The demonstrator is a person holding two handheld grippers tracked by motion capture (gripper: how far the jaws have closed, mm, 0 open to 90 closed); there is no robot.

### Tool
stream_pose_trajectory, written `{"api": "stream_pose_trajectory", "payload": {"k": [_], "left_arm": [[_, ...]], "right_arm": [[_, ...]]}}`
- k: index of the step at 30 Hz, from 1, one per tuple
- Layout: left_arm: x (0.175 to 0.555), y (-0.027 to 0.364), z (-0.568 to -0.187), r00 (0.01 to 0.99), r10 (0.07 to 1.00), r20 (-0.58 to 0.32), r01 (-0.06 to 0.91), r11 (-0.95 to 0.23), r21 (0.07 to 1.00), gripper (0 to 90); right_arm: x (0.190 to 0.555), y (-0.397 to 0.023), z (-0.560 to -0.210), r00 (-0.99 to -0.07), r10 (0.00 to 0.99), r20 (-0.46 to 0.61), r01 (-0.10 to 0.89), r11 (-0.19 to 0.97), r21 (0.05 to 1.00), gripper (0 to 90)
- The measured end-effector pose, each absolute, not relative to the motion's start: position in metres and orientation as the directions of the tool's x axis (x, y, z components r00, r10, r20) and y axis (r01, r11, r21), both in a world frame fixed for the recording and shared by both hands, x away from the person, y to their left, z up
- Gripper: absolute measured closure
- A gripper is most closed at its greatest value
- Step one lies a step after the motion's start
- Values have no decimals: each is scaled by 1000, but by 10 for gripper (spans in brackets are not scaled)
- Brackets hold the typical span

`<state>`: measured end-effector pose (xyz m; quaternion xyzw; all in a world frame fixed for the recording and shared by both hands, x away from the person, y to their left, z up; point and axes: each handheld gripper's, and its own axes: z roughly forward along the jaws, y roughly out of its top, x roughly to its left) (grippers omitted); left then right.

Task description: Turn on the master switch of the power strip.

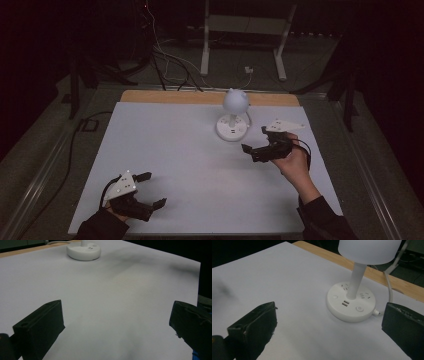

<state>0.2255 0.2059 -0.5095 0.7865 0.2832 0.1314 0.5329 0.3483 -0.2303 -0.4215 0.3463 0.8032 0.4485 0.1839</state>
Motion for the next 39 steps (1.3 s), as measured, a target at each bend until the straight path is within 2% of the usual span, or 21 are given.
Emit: {"api": "stream_pose_trajectory", "payload": {"k": [19,39], "left_arm": [[225,206,-509,807,582,-94,300,-268,915,1],[225,207,-508,810,578,-97,298,-264,917,0]], "right_arm": [[387,-218,-424,-683,731,17,414,367,833,0],[426,-210,-453,-640,768,18,460,364,810,0]]}}
